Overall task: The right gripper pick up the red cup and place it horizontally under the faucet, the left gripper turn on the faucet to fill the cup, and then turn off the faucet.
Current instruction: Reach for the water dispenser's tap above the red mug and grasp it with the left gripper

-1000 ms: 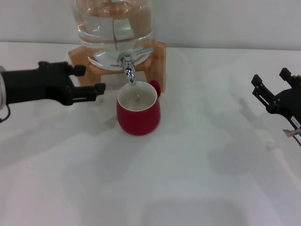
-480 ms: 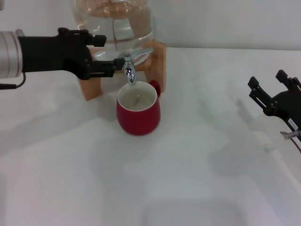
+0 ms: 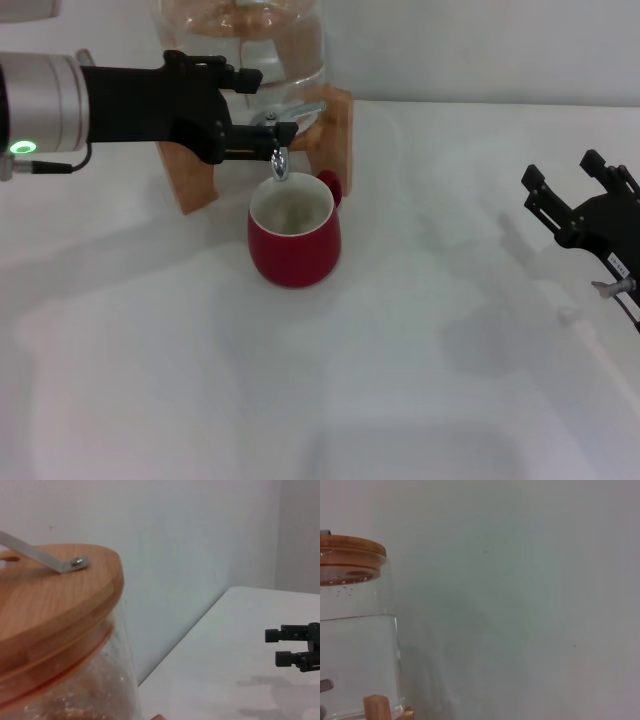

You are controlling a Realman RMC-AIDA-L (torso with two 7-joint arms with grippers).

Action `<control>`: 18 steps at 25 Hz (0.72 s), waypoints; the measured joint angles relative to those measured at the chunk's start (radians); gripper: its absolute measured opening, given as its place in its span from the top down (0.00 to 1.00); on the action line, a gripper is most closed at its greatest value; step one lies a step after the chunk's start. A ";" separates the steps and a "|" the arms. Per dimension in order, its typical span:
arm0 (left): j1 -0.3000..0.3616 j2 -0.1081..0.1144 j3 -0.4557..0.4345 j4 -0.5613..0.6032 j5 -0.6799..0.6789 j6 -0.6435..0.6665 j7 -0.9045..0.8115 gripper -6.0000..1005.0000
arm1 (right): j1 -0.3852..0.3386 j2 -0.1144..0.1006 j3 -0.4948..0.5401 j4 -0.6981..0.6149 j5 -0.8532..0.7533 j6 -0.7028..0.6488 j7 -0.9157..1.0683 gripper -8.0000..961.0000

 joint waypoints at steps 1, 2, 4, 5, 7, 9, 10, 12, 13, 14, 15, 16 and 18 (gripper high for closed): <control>-0.009 0.000 0.000 -0.008 0.006 0.000 0.006 0.25 | 0.000 0.000 -0.003 0.000 0.002 0.000 0.000 0.16; -0.018 0.000 0.000 -0.016 0.012 0.000 0.011 0.25 | 0.001 0.000 -0.005 0.000 0.004 0.000 0.000 0.16; -0.034 -0.002 0.000 -0.028 0.027 0.003 0.021 0.25 | 0.001 0.000 -0.005 0.000 0.004 0.000 0.000 0.16; -0.042 -0.003 0.000 -0.034 0.034 0.006 0.025 0.25 | 0.001 0.001 -0.005 0.000 0.005 0.000 0.000 0.16; -0.056 -0.007 0.000 -0.045 0.045 0.011 0.032 0.25 | 0.001 0.001 -0.005 0.000 0.005 -0.001 0.000 0.16; -0.073 -0.010 0.002 -0.058 0.055 0.015 0.038 0.25 | 0.001 0.001 -0.005 0.000 0.005 -0.001 0.000 0.16; -0.080 -0.010 0.002 -0.062 0.057 0.016 0.040 0.25 | 0.001 0.002 -0.005 0.000 0.005 -0.001 0.000 0.16; -0.091 -0.011 0.004 -0.068 0.058 0.017 0.044 0.25 | 0.001 0.002 -0.005 0.001 0.005 0.000 0.000 0.16; -0.095 -0.011 0.005 -0.071 0.059 0.017 0.048 0.25 | 0.001 0.002 -0.004 0.001 0.005 0.000 0.000 0.16; -0.098 -0.011 0.005 -0.073 0.059 0.017 0.051 0.25 | 0.001 0.002 -0.004 0.001 0.005 -0.001 0.000 0.16; -0.100 -0.011 0.005 -0.074 0.059 0.017 0.052 0.25 | 0.001 0.002 -0.004 0.002 0.005 -0.001 0.000 0.16; -0.103 -0.011 0.006 -0.075 0.060 0.017 0.052 0.25 | 0.001 0.002 -0.004 0.003 0.005 -0.001 0.000 0.16; -0.106 -0.011 0.011 -0.077 0.061 0.017 0.053 0.25 | 0.001 0.002 -0.004 0.006 0.005 0.000 0.000 0.16</control>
